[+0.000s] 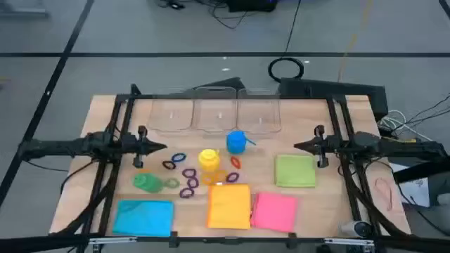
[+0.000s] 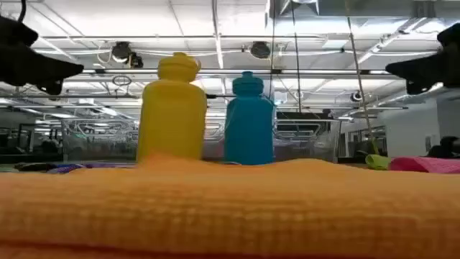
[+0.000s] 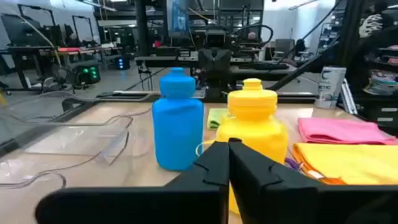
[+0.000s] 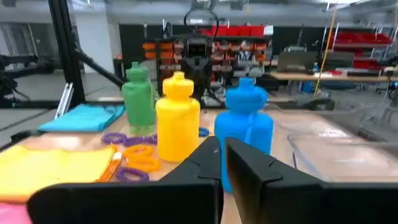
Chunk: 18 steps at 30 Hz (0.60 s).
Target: Pick & Place Sports Items
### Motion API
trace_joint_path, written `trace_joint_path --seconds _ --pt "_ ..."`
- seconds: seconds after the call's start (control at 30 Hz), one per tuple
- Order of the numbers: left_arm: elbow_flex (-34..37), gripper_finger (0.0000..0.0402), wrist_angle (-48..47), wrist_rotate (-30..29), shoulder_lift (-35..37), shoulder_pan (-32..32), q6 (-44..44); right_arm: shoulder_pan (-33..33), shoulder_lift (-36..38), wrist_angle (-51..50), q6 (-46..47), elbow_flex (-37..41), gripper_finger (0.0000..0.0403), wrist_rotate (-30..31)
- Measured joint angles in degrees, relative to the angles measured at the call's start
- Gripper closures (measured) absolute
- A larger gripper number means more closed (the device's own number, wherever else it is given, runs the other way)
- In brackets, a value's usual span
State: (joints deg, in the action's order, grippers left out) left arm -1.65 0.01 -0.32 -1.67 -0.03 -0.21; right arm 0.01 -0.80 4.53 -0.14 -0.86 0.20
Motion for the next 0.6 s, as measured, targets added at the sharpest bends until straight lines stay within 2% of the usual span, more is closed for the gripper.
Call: trace_joint_path --seconds 0.6 --pt "-0.3 0.0356 1.4 0.1 -0.3 0.0 0.0 0.0 0.0 1.1 -0.1 0.1 0.0403 -0.2"
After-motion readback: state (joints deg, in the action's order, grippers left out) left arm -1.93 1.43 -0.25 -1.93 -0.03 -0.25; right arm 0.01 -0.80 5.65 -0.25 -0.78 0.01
